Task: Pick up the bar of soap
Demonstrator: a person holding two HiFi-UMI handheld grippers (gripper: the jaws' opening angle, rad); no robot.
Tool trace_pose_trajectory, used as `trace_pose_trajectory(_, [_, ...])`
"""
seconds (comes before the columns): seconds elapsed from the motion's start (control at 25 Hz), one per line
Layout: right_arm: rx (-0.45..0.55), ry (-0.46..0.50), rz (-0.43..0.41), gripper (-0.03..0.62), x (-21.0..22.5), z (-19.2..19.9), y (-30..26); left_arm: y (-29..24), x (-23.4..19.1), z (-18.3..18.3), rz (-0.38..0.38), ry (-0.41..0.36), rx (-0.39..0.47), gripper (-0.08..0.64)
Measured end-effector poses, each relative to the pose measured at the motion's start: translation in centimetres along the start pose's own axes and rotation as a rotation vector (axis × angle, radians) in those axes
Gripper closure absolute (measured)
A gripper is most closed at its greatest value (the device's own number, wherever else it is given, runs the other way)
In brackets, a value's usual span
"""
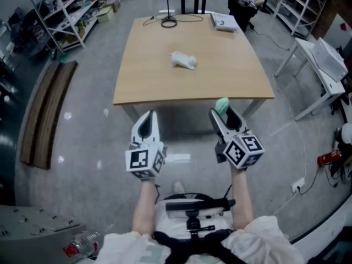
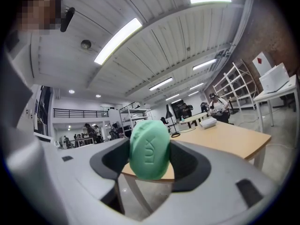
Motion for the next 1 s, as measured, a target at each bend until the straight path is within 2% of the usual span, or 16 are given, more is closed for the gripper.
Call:
trace_pose_trajectory(0.6, [-0.004,0.012,-0.056,0.325,-0.6,3.3,15.8,13.3,11.8,0.5,-0.045,-0.034,0.031,0.560])
trace_pose_trajectory(0.8, [-0.018,0.006,-0.078,0.325,-2.0,4.7,19.4,17.1,13.3,0.9,-0.062,-0.029,0.027,0.560])
trace_pose_trajectory(1.0, [-0.012,0.000,-0.071,0.325,-4.2,5.8,21.6,20.8,13.0,1.3,-0.069,-0.030,0.030,0.560])
Point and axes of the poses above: the fingertips, and each gripper's own axes: y backward along the fingers, x to its right, z out of its underside, the point moved 2 cm from there along y, backward along the fingers, and after that the axes turned 10 degrees about -x, right-handed, at the moved point
